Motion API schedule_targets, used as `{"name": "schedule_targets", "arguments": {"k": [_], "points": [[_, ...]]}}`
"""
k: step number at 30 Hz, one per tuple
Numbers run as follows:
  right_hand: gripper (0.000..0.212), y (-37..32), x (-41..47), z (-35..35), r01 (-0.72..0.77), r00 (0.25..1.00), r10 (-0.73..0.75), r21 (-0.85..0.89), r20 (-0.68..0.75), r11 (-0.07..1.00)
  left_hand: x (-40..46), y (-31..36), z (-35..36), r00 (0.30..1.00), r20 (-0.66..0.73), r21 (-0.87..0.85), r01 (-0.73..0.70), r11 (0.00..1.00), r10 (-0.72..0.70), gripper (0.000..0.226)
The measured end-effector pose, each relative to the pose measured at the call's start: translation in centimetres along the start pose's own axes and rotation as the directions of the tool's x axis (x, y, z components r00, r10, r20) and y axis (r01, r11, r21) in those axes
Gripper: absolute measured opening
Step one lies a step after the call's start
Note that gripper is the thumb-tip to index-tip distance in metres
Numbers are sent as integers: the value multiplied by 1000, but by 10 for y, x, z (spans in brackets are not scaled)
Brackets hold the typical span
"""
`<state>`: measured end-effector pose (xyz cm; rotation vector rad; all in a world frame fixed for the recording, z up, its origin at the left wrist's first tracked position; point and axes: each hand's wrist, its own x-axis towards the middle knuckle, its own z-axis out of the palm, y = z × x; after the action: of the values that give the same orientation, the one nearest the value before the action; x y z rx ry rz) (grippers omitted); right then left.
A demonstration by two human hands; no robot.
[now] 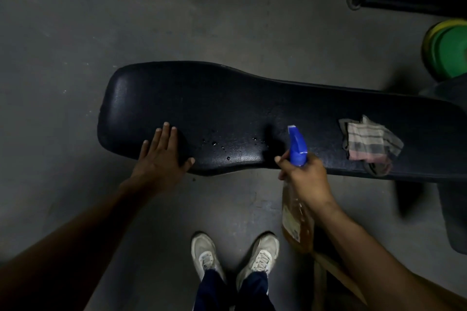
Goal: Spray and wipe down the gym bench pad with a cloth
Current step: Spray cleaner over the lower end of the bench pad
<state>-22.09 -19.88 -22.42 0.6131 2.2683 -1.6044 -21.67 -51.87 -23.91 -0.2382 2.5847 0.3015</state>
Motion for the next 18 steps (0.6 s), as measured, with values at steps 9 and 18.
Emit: {"name": "schedule_targets", "arguments": {"k": [9, 18], "points": [[18, -28, -7, 57, 44, 985, -34, -61, 167, 997, 2, -4, 3, 1000, 28, -17, -4, 1000, 4, 103], [16, -38, -16, 91, 0, 983, -4, 21, 184, 1000, 5, -7, 2, 997, 74, -20, -10, 1000, 12, 115]]}}
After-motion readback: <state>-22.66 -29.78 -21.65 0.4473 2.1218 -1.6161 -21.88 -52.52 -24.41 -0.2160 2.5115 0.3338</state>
